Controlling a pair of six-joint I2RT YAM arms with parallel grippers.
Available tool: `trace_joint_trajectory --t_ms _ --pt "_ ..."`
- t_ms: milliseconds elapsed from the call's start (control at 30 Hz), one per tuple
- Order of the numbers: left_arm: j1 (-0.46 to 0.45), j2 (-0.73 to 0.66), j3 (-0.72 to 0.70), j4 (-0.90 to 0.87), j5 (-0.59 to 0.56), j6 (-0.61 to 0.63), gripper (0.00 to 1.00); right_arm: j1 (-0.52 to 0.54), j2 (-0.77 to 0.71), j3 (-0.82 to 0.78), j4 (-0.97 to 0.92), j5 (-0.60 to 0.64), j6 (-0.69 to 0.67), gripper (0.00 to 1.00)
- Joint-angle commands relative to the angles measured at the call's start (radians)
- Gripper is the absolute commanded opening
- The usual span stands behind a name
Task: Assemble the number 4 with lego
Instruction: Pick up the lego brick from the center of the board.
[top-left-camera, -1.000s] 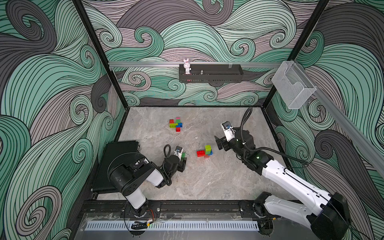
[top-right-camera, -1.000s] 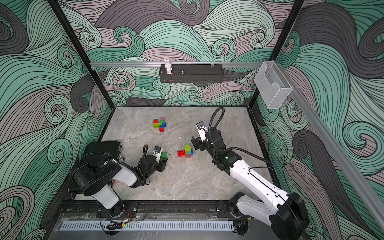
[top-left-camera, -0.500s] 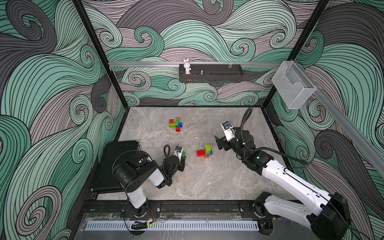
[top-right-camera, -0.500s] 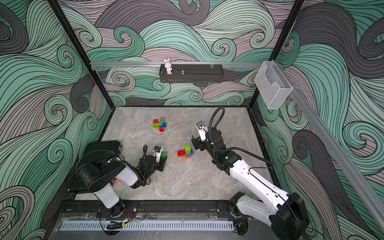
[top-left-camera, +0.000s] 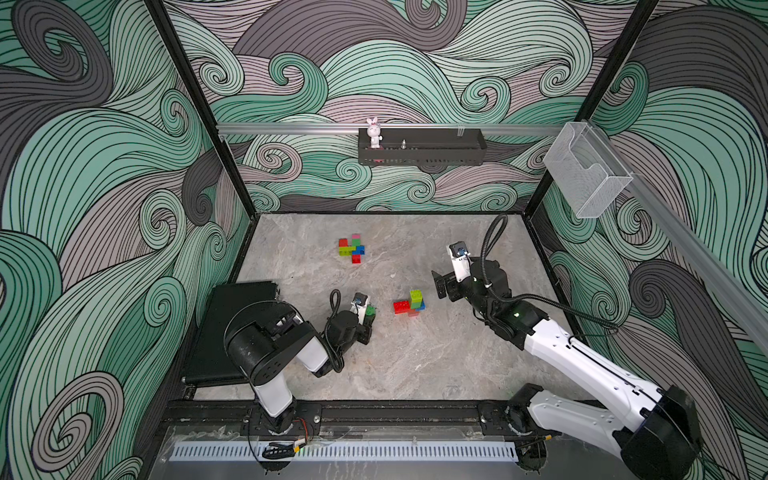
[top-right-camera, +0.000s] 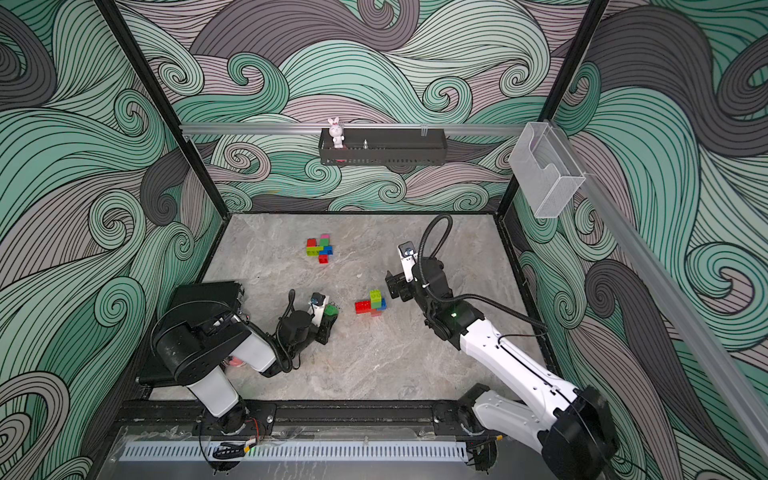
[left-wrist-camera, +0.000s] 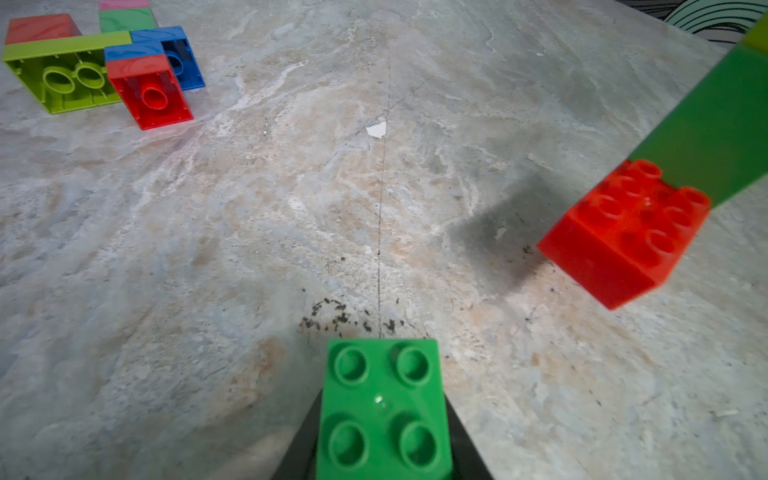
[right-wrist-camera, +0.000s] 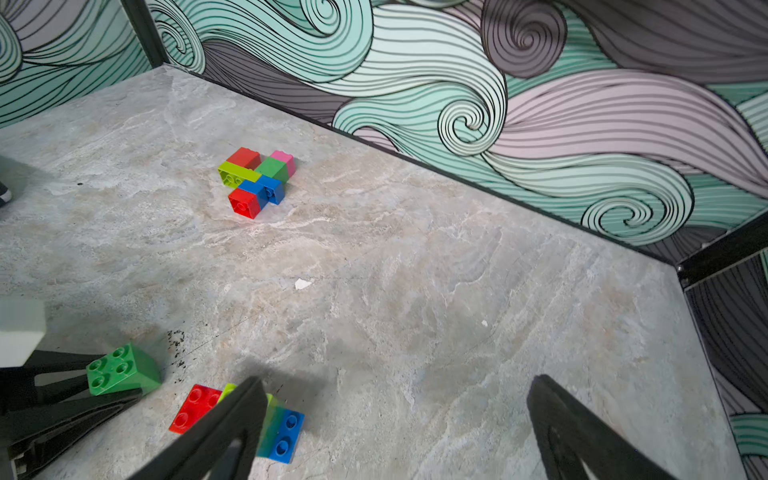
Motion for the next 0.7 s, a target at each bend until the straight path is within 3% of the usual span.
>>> trace_joint_trajectory --t_ms 0,200,367,500,667 --pt "0.029 -0.065 0.048 -0.108 0.083 -0.056 0.00 -0.009 0.009 0.017 -0.055 -0.035 0.120 0.99" --pt "0.043 -0.130 0.062 -0.173 0.168 -0.002 0.00 -0.005 0.046 0.006 -0.116 -0.262 0.209 0.99" --pt "0.088 -0.176 0.093 -0.241 0.267 -0.036 0.00 0.017 0.089 -0.005 -0.123 -0.351 0.303 0.98" --pt "0.133 -0.181 0.118 -0.282 0.344 -0.059 0.00 0.041 0.120 -0.007 -0.108 -0.369 0.337 0.97" --pt "0.133 -0.115 0.095 -0.253 0.351 0.072 0.00 0.048 0.144 -0.004 -0.103 -0.340 0.345 0.98"
